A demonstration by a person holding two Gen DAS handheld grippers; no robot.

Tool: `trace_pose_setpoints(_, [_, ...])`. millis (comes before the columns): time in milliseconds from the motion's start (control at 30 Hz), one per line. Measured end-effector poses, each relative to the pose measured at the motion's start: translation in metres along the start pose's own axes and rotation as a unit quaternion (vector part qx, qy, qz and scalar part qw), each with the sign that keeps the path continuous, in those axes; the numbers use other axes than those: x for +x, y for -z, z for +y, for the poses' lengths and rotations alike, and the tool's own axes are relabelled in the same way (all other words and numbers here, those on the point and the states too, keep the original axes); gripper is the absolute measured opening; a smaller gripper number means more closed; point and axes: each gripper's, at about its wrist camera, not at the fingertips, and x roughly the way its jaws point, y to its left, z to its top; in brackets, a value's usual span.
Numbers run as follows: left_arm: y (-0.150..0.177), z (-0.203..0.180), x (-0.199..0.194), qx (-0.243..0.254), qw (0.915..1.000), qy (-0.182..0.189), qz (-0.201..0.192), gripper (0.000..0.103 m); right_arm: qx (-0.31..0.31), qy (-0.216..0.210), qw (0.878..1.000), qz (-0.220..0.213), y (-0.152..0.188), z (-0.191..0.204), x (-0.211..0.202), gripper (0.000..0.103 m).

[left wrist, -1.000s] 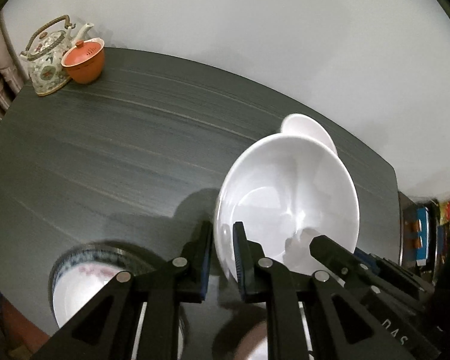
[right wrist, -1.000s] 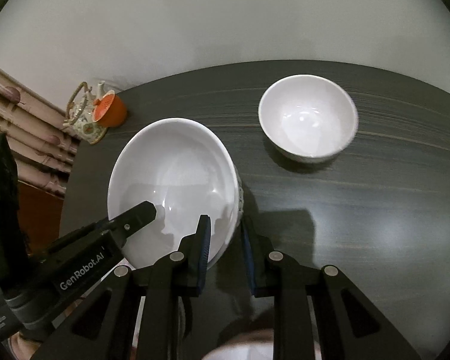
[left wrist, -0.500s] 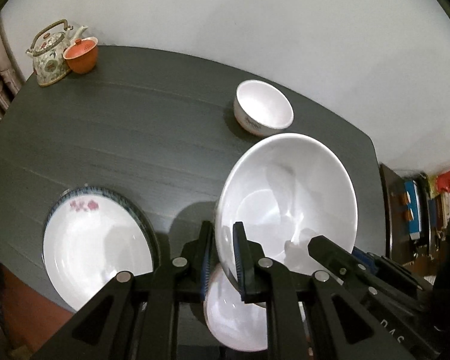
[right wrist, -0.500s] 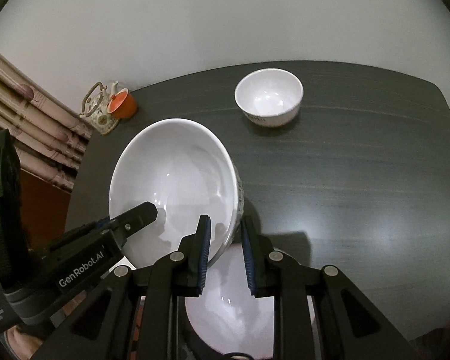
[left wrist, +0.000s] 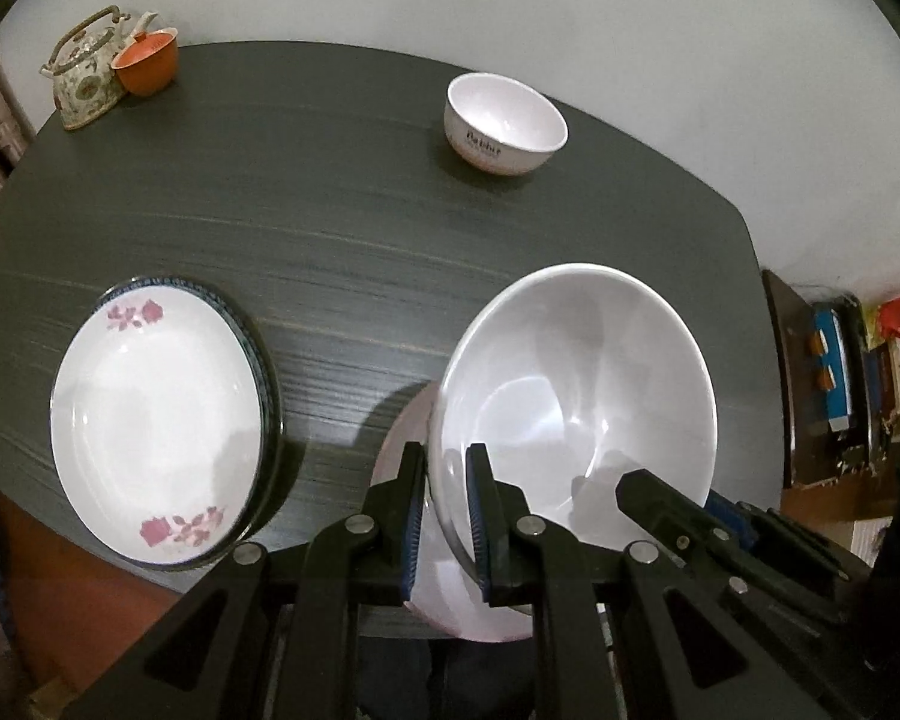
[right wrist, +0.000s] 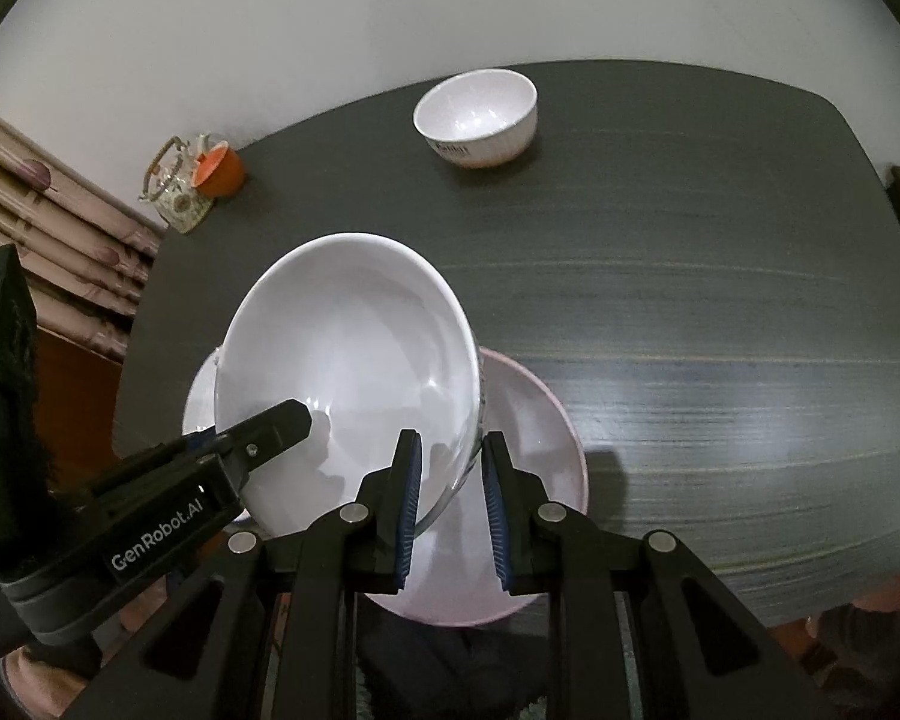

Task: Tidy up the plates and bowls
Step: 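Lift the white bowl and carry it over the pink-rimmed bowl, then lower the held white bowl into the pink-rimmed bowl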

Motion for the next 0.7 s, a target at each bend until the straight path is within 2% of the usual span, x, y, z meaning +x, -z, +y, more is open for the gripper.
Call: trace_pose_setpoints(700, [0.028,-0.008,0.038,0.019,0.9988,-0.028,0.034,0.014,-0.001,0.038,0.999,0.018,0.029,-0.022,0.021,0.020])
